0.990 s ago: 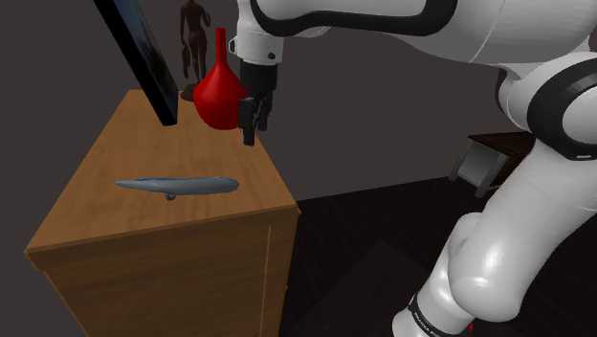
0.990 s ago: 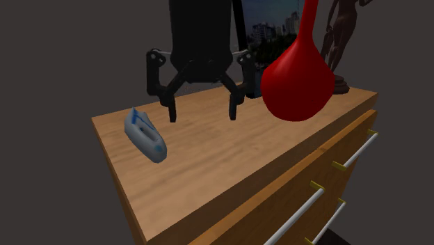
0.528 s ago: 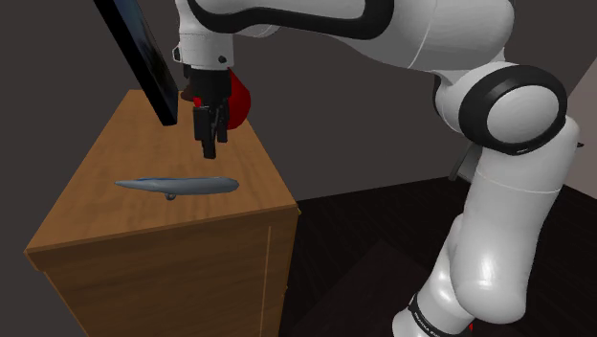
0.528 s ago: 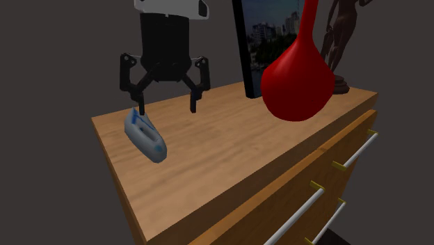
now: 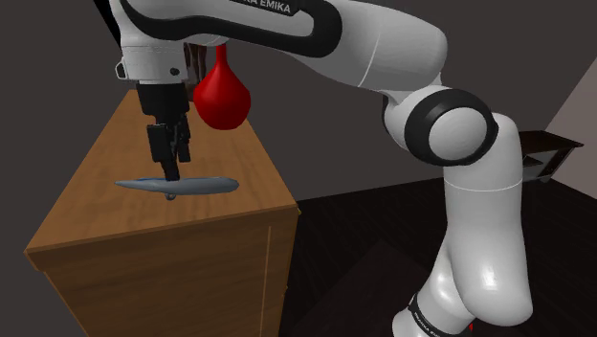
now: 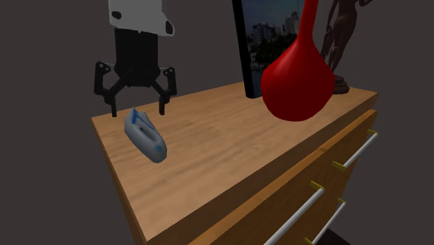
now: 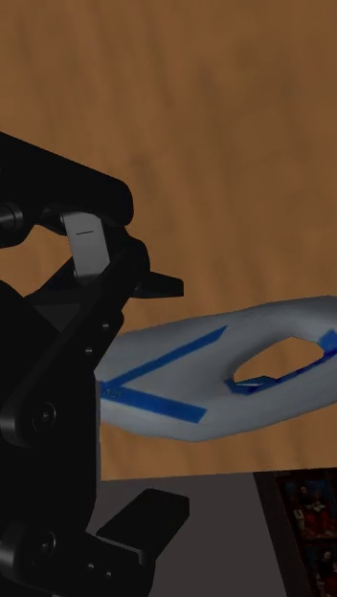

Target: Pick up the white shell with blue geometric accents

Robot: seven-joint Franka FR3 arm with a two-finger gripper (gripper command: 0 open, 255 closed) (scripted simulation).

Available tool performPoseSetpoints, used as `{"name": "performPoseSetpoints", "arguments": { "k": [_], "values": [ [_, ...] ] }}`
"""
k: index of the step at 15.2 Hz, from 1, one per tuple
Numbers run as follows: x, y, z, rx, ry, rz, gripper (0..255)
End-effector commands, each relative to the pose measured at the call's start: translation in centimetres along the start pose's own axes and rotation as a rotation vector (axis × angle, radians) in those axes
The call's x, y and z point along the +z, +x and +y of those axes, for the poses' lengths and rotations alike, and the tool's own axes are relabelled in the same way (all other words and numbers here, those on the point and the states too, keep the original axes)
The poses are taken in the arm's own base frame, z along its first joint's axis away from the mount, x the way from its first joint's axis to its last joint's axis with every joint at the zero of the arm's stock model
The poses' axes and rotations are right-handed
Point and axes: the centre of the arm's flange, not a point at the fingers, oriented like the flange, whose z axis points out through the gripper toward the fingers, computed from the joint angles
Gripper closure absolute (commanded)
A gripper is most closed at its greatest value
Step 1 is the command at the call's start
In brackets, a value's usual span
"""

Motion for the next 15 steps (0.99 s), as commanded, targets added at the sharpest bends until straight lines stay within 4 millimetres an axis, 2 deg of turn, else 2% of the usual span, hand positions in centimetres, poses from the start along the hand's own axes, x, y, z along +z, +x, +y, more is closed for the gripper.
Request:
{"name": "performPoseSetpoints", "arguments": {
  "k": [1,5,7,8,15],
  "values": [
    [1.0,0.2,0.0,-0.005,0.002,-0.002,0],
    [3.0,0.4,0.4,-0.005,0.002,-0.002,0],
    [3.3,0.5,0.4,-0.005,0.002,-0.002,0],
    [3.3,0.5,0.5,-0.005,0.002,-0.002,255],
    [3.2,0.5,0.6,-0.005,0.002,-0.002,255]
  ]
}}
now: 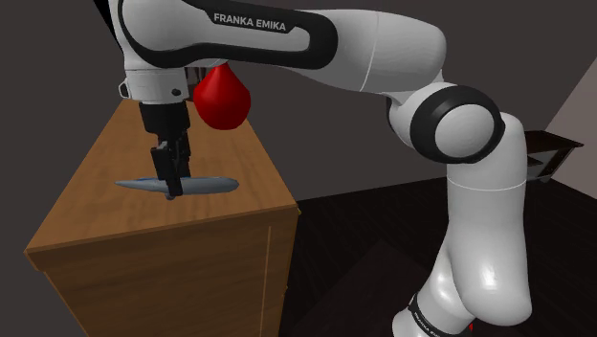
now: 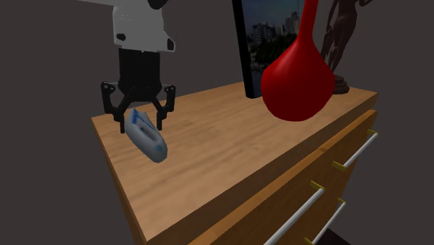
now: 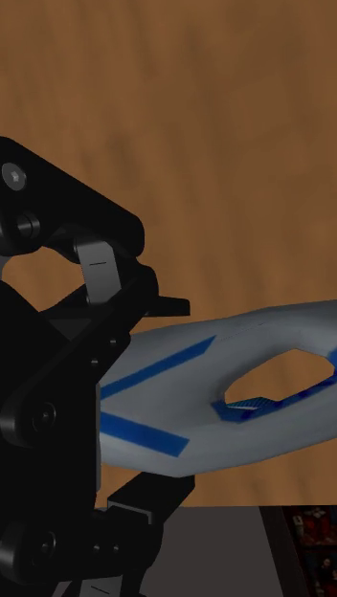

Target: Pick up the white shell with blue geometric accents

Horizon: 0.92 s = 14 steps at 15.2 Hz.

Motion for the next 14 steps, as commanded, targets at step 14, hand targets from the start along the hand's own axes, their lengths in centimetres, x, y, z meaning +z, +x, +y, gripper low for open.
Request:
{"name": "performPoseSetpoints", "arguments": {
  "k": [14],
  "values": [
    [-6.1,-0.6,-1.2,0.001,0.000,-0.001,255]
  ]
}}
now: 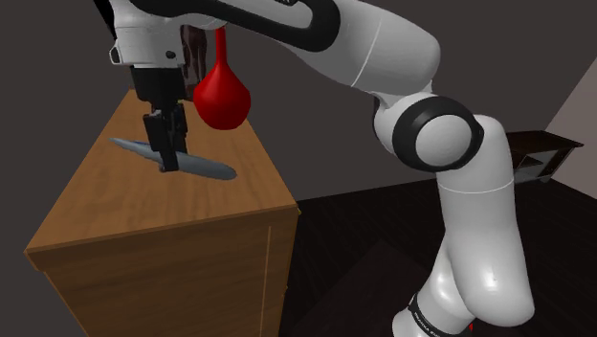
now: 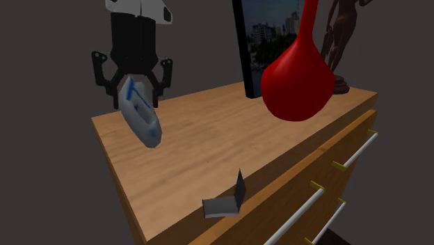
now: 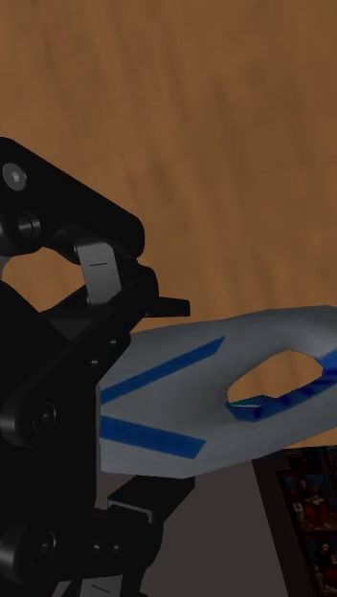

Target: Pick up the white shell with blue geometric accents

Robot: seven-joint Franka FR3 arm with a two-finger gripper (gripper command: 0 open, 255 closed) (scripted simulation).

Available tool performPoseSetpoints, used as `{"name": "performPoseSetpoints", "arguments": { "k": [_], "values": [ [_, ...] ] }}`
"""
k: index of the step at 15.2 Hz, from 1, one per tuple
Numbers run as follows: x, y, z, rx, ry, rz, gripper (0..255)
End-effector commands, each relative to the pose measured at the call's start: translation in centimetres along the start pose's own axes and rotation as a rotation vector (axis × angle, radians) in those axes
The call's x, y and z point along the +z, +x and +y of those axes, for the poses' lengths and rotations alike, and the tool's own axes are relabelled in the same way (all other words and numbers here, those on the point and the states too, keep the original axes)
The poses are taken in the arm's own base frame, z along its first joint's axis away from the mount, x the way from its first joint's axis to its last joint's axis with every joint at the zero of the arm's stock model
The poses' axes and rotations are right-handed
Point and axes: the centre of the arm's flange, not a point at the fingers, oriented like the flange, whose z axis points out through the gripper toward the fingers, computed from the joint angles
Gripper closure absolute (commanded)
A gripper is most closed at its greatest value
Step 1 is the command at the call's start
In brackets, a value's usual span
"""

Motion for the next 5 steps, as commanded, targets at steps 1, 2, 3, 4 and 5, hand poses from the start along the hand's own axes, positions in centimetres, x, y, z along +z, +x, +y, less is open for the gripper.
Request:
{"name": "performPoseSetpoints", "arguments": {
  "k": [1,2,3,4,5],
  "values": [
    [-1.0,-0.2,-0.3,0.000,0.000,0.000,255],
    [-1.6,-0.2,-0.4,0.000,0.000,0.000,255],
    [-2.1,-0.3,-0.5,0.000,0.000,0.000,255],
    [-2.1,-0.3,-0.5,0.000,0.000,0.000,255],
    [-2.1,-0.3,-0.5,0.000,0.000,0.000,255]
  ]
}}
